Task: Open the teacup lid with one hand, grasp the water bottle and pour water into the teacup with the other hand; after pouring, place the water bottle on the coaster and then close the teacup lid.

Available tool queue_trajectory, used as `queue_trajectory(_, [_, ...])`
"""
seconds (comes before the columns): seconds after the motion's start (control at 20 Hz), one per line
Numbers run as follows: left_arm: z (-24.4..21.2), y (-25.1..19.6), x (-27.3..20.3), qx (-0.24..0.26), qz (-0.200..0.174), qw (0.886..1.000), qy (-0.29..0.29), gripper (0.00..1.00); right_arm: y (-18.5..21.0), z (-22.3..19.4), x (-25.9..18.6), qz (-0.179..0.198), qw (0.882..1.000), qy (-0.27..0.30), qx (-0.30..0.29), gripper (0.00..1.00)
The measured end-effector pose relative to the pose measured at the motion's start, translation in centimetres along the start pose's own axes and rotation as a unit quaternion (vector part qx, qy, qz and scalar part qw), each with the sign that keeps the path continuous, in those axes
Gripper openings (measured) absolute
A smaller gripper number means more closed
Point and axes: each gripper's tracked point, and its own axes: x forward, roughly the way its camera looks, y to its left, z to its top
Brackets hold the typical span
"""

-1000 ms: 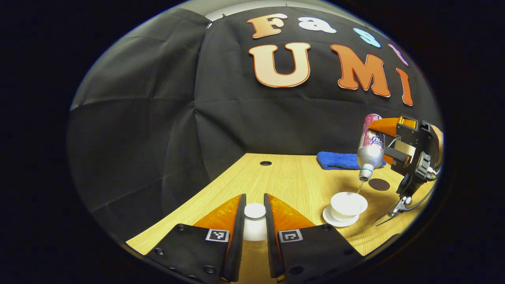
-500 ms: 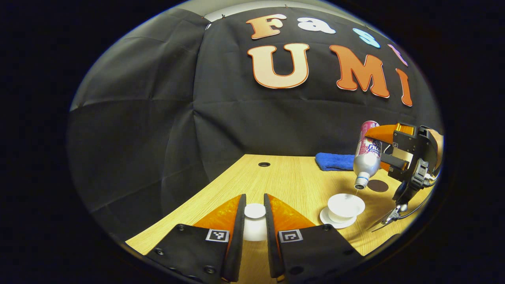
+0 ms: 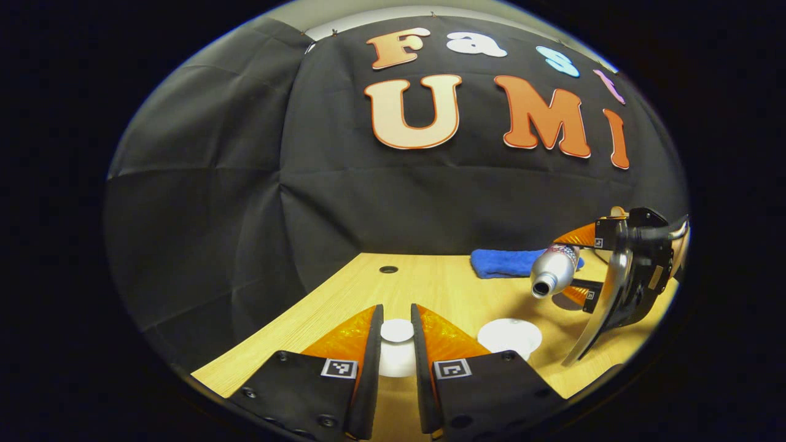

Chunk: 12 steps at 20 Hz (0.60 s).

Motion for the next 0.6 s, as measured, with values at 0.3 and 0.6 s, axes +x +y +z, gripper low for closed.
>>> queue_trajectory(0.3, [1.8, -5.5, 1.8, -0.005, -0.044, 0.999, -0.015, 0.29, 5.1, -1.5, 0.8, 0.052, 0.972, 0.022, 0.227, 0.78])
queue_trajectory(0.6, [1.3, -9.7, 3.2, -0.01, -0.082, 0.997, -0.014, 0.31, 7.4, -1.3, 0.8, 0.073, 0.924, 0.042, 0.374, 0.78])
